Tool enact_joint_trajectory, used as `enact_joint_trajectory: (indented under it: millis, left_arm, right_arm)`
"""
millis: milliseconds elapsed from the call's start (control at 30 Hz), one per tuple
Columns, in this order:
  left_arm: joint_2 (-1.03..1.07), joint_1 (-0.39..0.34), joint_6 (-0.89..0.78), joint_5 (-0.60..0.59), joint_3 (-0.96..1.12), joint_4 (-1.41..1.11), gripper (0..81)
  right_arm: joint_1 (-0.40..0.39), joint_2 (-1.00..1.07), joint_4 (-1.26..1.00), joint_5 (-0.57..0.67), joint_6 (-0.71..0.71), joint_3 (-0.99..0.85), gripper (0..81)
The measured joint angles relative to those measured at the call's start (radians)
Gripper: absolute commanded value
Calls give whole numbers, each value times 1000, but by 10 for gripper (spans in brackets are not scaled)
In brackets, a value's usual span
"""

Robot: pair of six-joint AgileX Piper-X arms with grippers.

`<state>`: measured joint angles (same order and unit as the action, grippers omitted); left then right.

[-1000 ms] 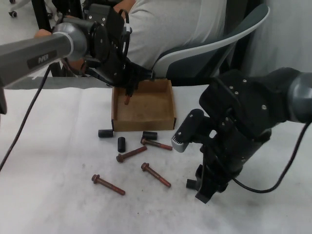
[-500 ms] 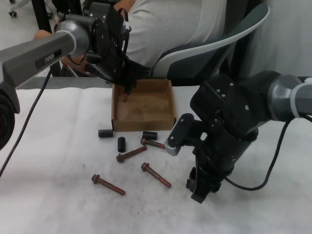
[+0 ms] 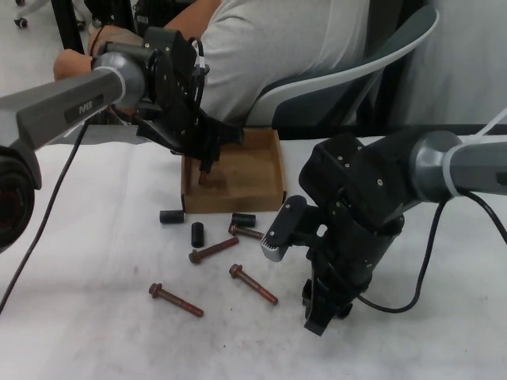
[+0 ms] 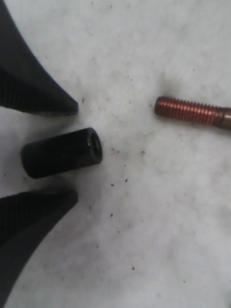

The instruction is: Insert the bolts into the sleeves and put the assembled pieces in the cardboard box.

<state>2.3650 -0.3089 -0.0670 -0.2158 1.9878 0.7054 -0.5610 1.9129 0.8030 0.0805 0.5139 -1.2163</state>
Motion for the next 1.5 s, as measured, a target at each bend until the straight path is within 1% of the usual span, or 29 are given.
enact_joint_trajectory:
  millis: [33, 67, 100, 133, 167, 300, 367, 400, 467, 600, 667, 833, 867, 967, 1100, 1167, 1267, 1367, 1467, 1500]
  left_arm:
    - [0, 0, 0, -5, 0, 0, 1]
    - [0, 0, 0, -8, 0, 0, 15]
    - [0, 0, 0, -11, 0, 2, 36]
    - [0, 0, 0, -11, 0, 2, 69]
    - [0, 0, 4, -11, 0, 5, 110]
    - [0, 3, 15, -13, 0, 17, 299]
    - [0, 5, 19, -13, 1, 31, 372]
    - [0, 5, 22, -16, 1, 41, 400]
    - [0, 5, 22, -16, 4, 44, 430]
    - [0, 9, 23, -21, 3, 55, 438]
    - [0, 11, 50, -53, 3, 71, 438]
    - [-19, 14, 146, -72, 3, 136, 438]
    - [-28, 14, 160, -76, 3, 148, 438]
    - [-54, 17, 162, -107, 3, 172, 438]
    - [-113, 17, 125, -147, 3, 208, 438]
    - [-142, 10, 106, -142, 3, 243, 438]
    - [-179, -8, 67, -130, -6, 297, 438]
    - [-244, -45, 3, -118, -74, 318, 438]
    - [-318, -75, -37, -81, -168, 297, 438]
    - [-372, -91, -50, -69, -199, 284, 438]
  right_arm:
    - [-1, 0, 0, 0, 0, 0, 267]
    - [0, 0, 0, 0, 0, 0, 204]
    - [0, 0, 0, 0, 0, 0, 97]
    - [-3, 0, 0, 0, 0, 0, 19]
    - [-3, 0, -2, 0, 0, 0, 4]
    - [-3, 0, -2, 0, 0, 0, 2]
    - [-3, 0, -2, 0, 0, 0, 2]
    - [-3, 0, 0, 0, 0, -2, 2]
    - [-3, 0, 0, 0, 0, -1, 2]
    - [-3, -17, -9, 0, -9, 16, 2]
    - [-5, -27, -19, 0, -15, 32, 2]
    - [-5, -140, -138, 0, -48, 141, 2]
    - [-7, -196, -191, 12, -72, 187, 2]
    - [-9, -264, -258, 32, -98, 244, 2]
    - [-25, -416, -361, 49, -150, 354, 2]
    - [-40, -491, -393, 52, -169, 402, 2]
    - [-55, -540, -410, 52, -205, 476, 2]
    - [-71, -583, -414, 46, -215, 508, 2]
    - [-114, -669, -414, 19, -243, 567, 2]
    - [-135, -710, -414, 16, -249, 581, 2]
